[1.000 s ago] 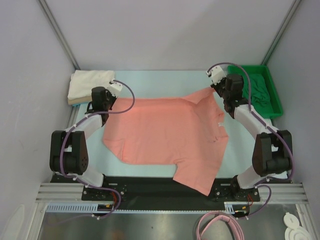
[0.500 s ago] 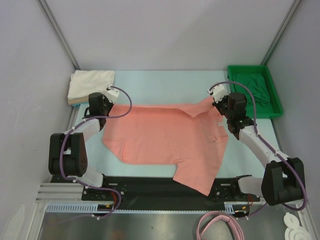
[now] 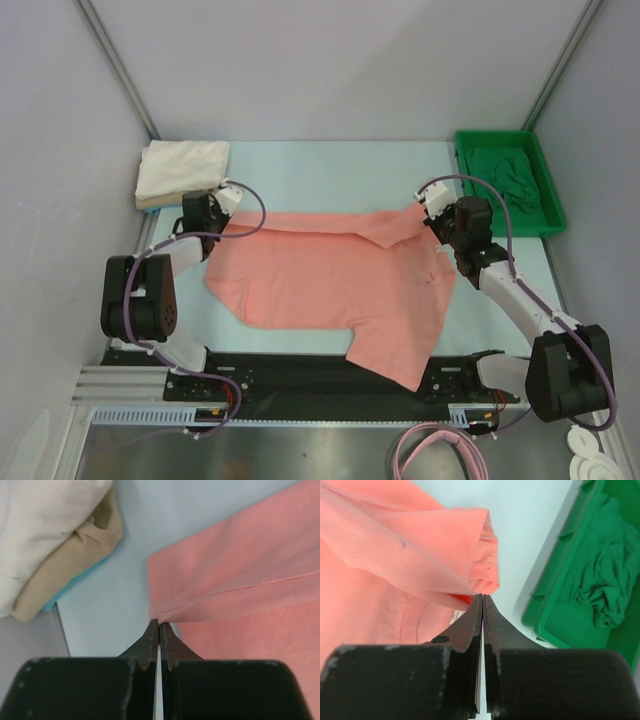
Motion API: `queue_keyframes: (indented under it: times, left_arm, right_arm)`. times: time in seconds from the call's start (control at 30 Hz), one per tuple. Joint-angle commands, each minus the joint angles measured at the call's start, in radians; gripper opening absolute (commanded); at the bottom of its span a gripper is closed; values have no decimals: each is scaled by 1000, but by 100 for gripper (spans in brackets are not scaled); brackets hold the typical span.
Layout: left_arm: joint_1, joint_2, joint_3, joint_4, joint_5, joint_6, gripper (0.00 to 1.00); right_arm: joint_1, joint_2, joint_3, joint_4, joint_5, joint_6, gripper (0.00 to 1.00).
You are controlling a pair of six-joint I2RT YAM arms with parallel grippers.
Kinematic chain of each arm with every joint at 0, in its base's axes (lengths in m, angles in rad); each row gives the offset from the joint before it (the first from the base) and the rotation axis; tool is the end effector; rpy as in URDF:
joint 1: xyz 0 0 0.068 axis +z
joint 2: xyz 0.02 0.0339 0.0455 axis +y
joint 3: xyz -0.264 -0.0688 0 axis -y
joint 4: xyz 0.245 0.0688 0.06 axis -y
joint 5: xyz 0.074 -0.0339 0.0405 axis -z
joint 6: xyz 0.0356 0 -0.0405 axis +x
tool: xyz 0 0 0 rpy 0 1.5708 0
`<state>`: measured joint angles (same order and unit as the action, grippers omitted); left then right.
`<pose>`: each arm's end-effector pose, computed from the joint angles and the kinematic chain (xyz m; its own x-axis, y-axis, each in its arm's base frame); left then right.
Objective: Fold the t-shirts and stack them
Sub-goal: Fold the tshirt
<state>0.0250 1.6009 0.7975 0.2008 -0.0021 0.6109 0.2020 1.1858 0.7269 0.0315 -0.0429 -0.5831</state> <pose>0.3314 0.0084 0.1806 -0.4795 0.5618 -0.6742 0.3031 0.8270 0.4735 0.2611 0.0550 0.2580 -0.2076 -0.6040 -0.7695 -0.4228 0.7647 -0.4862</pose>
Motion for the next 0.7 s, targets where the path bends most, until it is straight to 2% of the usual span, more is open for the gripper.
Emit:
queue_keyframes:
  times: [0.0, 0.33, 0.37, 0.4, 0.43, 0.53, 0.6, 0.63, 0.67]
  left_arm:
    - [13, 28, 37, -18, 24, 7, 0]
    - [13, 47, 20, -17, 5, -3, 1]
    - [15, 44, 20, -17, 5, -7, 7]
    - [15, 39, 19, -17, 5, -8, 19]
    - [15, 36, 16, -11, -24, -13, 36]
    - [15, -1, -4, 0, -33, -26, 55]
    - [12, -68, -24, -14, -12, -43, 60]
    - [12, -97, -32, -30, -6, -69, 65]
    - [9, -132, -46, -41, 46, -83, 69]
  right_arm:
    - [4, 34, -6, 24, -14, 6, 0]
    - [5, 75, -23, 15, -44, 6, 0]
    - [7, 75, -21, 13, -49, 8, 0]
    - [7, 77, -20, 8, -51, 11, 0]
    - [7, 75, -18, 7, -52, 9, 0]
    - [8, 77, -21, 5, -60, 9, 0]
    - [10, 78, -21, 5, -61, 9, 0]
    - [10, 80, -23, 5, -63, 9, 0]
    - [10, 80, -23, 5, -66, 8, 0]
